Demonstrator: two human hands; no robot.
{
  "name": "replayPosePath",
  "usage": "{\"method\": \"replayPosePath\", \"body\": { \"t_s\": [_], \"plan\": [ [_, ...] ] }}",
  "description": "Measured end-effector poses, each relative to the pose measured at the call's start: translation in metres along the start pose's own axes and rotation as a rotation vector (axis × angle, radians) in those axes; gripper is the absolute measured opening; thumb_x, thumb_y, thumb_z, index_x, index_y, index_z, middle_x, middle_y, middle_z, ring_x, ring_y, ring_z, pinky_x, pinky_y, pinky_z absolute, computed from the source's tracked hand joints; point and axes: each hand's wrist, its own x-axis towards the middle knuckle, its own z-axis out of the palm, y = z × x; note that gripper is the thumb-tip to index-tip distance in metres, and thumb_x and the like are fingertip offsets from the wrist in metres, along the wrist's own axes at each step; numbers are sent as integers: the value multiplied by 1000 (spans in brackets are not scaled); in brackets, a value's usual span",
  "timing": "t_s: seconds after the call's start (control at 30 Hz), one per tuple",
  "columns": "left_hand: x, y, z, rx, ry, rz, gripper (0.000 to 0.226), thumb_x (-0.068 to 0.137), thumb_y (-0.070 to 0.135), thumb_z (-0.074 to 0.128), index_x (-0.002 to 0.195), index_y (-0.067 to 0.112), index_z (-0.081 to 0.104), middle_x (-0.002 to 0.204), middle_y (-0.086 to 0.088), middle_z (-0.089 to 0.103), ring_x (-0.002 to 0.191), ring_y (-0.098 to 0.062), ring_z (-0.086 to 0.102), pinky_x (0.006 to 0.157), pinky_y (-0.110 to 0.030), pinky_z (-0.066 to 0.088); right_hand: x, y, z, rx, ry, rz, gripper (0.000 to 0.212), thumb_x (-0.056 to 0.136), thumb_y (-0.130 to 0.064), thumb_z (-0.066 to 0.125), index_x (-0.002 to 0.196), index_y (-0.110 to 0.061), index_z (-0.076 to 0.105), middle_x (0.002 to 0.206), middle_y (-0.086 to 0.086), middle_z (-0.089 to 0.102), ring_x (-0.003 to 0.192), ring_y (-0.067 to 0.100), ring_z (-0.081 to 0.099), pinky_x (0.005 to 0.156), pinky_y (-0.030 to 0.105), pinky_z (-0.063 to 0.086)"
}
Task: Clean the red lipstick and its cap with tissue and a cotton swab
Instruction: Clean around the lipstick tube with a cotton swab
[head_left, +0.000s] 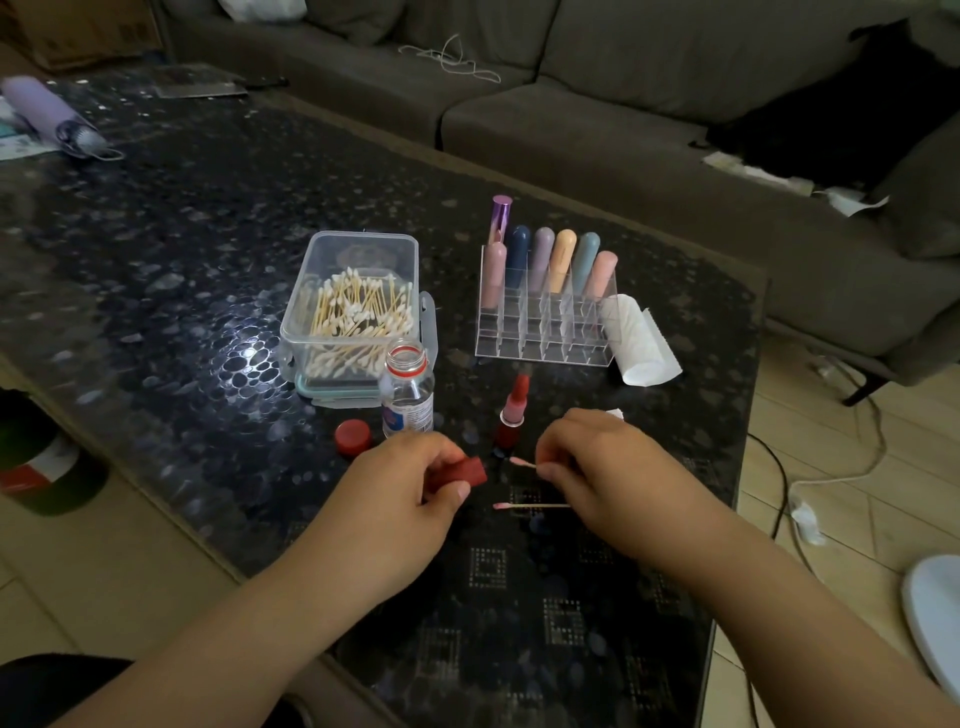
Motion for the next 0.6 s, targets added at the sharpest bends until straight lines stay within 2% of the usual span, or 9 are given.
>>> {"method": "replayPosePath", "body": {
  "t_s": [0.03,0.1,0.17,0.27,0.37,0.47,0.53,0.6],
  "plan": [
    [0,0,1,1,-1,0,13,83,21,61,87,33,58,89,15,64,84,-1,59,75,-12,44,-1,-1,-4,18,-3,11,10,92,-24,52,94,-18,59,85,-12,47,84,6,42,69,15,28],
    [0,0,2,1,-8,2,15,83,21,60,88,34,55,91,14,64,86,-2,59,80,-20,47,-5,-3,-10,101,-32,73,9,93,-24,49,95,-20,57,82,-13,54,79,7,48,65,16,35],
    [0,-1,2,7,-13,8,15,83,21,60,90,34,55,93,14,64,88,-3,58,81,-20,46,-8,-4,-13,173,-60,111,7,94,-25,46,95,-22,53,80,-7,63,74,10,56,66,24,45],
    [0,-5,5,63,5,44,16,81,20,63,93,28,58,94,12,58,90,-5,55,77,-15,40,-11,-4,-14,188,-64,122,5,95,-25,44,95,-23,48,75,-2,60,69,15,55,63,32,46],
    [4,-10,9,158,53,84,19,78,18,67,95,22,61,96,6,53,92,-12,50,83,-24,42,-11,-5,-15,241,-39,153,6,96,-23,41,96,-22,47,76,3,60,67,20,56,63,38,46],
    [6,-11,13,205,78,90,22,77,18,67,99,19,62,96,3,54,94,-16,52,83,-31,45,-12,-3,-14,284,-41,181,14,96,-19,39,101,-25,50,77,-2,60,66,11,55,60,28,45],
    [6,-12,15,218,106,91,23,77,20,68,99,18,61,96,4,55,91,-16,53,80,-28,44,-14,-3,-14,274,-59,185,16,95,-17,42,99,-27,54,75,-9,61,66,4,57,60,20,46],
    [4,-13,15,222,146,94,26,76,22,70,99,18,60,96,4,57,85,-12,51,76,-24,42,-16,-5,-14,289,-43,189,15,92,-15,50,92,-26,60,74,-9,67,69,3,64,67,21,53]
  ]
}}
